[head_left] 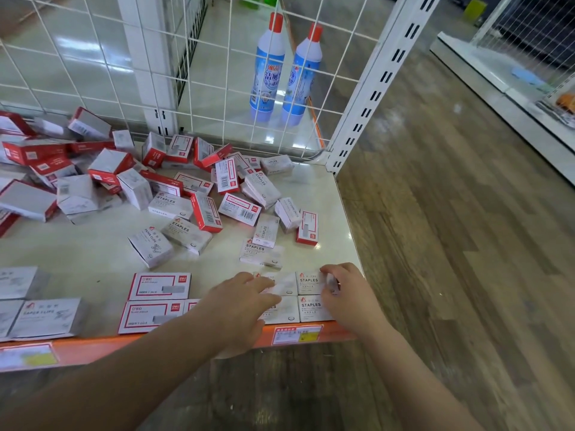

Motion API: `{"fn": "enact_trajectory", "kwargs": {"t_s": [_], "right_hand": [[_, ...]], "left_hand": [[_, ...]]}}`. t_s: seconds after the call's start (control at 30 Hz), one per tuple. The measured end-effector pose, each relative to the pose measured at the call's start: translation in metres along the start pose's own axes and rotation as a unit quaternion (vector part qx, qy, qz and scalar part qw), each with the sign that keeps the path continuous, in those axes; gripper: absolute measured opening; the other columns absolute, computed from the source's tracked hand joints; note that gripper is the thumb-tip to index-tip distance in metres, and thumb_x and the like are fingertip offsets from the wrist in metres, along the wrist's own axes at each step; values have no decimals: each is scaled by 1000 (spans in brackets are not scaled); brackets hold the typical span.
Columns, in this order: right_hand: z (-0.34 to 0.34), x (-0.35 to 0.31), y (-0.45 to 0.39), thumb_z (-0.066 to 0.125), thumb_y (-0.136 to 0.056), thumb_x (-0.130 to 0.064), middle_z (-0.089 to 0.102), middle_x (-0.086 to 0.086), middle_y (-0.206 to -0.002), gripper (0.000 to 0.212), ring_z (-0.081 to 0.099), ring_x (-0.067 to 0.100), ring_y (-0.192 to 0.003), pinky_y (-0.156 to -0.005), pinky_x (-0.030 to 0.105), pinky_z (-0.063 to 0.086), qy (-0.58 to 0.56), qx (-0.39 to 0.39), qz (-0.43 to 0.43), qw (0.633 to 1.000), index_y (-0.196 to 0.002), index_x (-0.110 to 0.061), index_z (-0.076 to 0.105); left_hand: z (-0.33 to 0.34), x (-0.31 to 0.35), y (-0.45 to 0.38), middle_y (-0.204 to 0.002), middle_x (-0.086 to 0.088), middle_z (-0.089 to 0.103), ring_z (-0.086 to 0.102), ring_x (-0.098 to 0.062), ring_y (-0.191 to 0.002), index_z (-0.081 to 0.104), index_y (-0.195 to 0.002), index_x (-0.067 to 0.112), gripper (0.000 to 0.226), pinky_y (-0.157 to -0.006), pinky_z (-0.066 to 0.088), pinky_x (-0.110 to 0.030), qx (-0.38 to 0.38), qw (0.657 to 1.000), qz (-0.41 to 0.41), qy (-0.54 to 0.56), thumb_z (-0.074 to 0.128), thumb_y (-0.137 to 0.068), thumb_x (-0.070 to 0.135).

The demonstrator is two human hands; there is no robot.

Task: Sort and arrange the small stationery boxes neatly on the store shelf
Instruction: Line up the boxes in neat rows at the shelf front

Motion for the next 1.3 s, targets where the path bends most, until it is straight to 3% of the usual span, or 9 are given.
{"fn": "enact_trajectory", "kwargs": {"t_s": [0.13,0.33,0.67,0.8,0.93,1.07,1.3], "right_hand": [[3,-2,1,46,-95,-18,44,-3,-129,39,43,4,-98,-63,3,37,5,-9,-14,1000,-134,-17,45],[3,-5,2,45,-93,-11,43,-1,-130,41,49,11,-106,-70,4,36,-4,-8,-19,1000,-134,-15,45],[3,-3,2,46,-93,-12,42,0,-132,40,49,15,-115,-82,14,43,-18,1,-3,1000,-134,-14,45],[0,-1,5,47,-92,-11,44,0,-131,41,48,15,-115,-86,17,42,-27,10,-1,1000,-133,-15,47],[-1,1,6,51,-90,-14,46,-2,-131,42,46,15,-116,-87,20,42,-17,9,-2,1000,-131,-20,48],[0,1,6,51,-91,-15,44,-2,-132,42,47,16,-117,-82,16,42,-26,-6,3,1000,-132,-20,46],[0,-2,7,50,-90,-12,44,-1,-131,43,49,17,-114,-81,14,38,-30,-11,-2,999,-132,-18,46]], "left_hand": [[0,-1,0,-155,12,11,10,-16,-143,19,-145,40,55,-114,20,-39,-2,1000,2,-2,43,-96,37],[-2,-3,1,-155,11,15,14,-15,-141,22,-145,38,52,-113,22,-36,18,1000,-1,-3,41,-97,34],[5,-5,0,-156,11,7,6,-17,-144,14,-146,40,58,-114,18,-41,-9,1000,9,-24,44,-96,37],[-4,-6,-1,-153,8,19,24,-18,-138,23,-145,37,53,-110,28,-38,32,999,-7,-21,43,-96,33],[-9,-13,-2,-137,4,35,45,-14,-118,35,-138,32,46,-91,47,-27,68,996,-35,42,48,-94,28],[-5,-12,-4,-135,5,33,50,-14,-110,35,-139,31,49,-82,49,-20,69,993,-42,89,52,-93,25],[-3,-12,-6,-134,6,35,50,-17,-114,36,-139,31,50,-84,52,-23,72,991,-53,101,53,-93,25]]}}
Point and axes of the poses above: each hand's wrist, its own y-axis away from the middle knuckle, its own z-axis out of the palm, x = y × z, the point moved 9 cm from there along -y, towards the middle knuckle
